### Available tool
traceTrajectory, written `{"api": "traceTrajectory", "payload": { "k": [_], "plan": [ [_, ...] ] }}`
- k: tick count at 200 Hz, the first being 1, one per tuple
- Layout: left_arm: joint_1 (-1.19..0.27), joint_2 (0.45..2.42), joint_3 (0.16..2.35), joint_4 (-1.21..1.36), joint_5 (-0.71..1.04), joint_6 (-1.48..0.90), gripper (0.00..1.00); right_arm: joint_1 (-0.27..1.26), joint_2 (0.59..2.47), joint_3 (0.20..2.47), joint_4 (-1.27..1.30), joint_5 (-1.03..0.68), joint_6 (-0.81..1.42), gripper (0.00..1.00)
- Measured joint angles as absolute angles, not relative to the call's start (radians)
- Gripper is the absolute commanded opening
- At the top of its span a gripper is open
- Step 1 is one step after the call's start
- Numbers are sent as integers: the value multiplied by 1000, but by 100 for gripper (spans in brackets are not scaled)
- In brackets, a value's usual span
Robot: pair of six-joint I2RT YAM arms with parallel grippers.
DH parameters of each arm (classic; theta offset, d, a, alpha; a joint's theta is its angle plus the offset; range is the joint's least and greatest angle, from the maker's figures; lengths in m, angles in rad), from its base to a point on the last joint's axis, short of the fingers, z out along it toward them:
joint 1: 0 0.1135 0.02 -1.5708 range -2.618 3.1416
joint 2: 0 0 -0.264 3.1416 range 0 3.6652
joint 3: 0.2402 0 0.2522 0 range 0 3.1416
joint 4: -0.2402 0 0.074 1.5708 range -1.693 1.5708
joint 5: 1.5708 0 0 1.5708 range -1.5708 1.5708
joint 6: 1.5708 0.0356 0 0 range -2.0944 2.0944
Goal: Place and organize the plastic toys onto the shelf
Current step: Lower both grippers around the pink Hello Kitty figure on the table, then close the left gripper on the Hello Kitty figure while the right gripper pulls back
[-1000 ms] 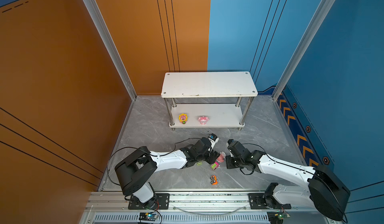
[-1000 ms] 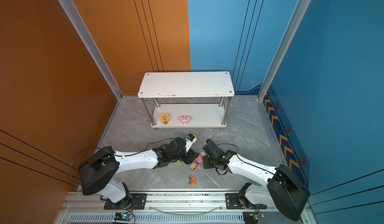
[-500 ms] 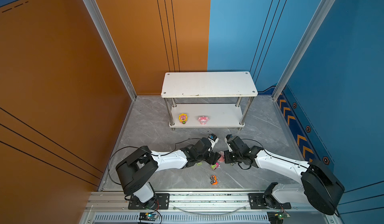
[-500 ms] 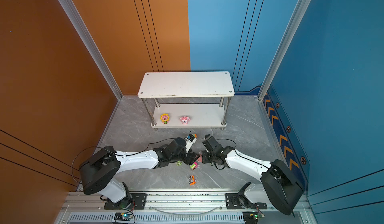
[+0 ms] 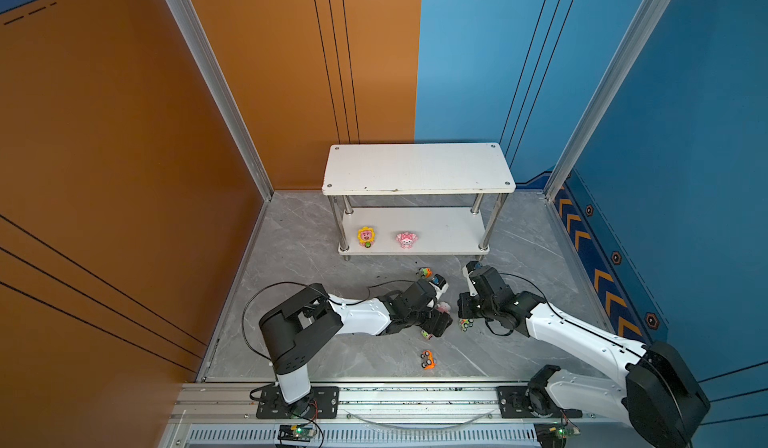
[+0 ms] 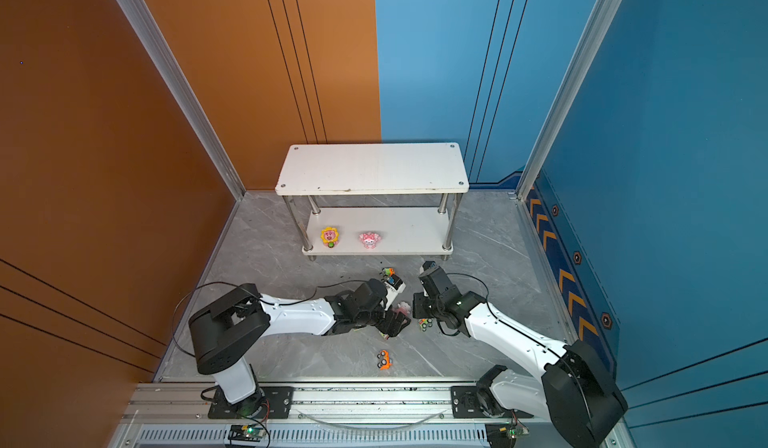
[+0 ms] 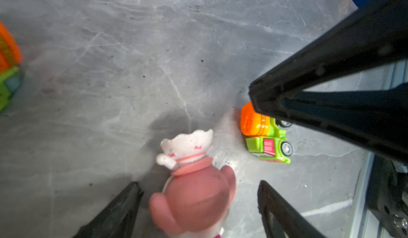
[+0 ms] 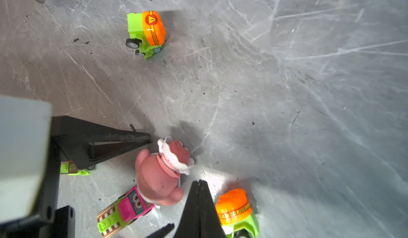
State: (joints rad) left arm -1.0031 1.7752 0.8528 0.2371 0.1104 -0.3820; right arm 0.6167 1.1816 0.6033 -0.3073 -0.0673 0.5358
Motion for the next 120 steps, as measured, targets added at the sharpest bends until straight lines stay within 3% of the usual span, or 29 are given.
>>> {"api": "traceTrajectory", "payload": {
  "k": [36, 62, 88, 105, 120],
  "plan": [
    [-1009, 1824, 889, 260, 114, -382, 77, 616, 1163, 588, -313, -67, 536, 5],
    [-1006, 1837, 893, 275, 115, -388, 60, 615, 1144, 585, -315, -67, 536, 5],
    [-1005, 1842, 893, 280, 118, -385, 59, 615, 1140, 584, -315, -66, 535, 6],
    [-1005, 1842, 895, 274, 119, -381, 48, 614, 1140, 584, -315, -66, 535, 6],
    [-1005, 1843, 902, 268, 125, -383, 46, 613, 1140, 584, -315, -66, 535, 6]
  ]
}}
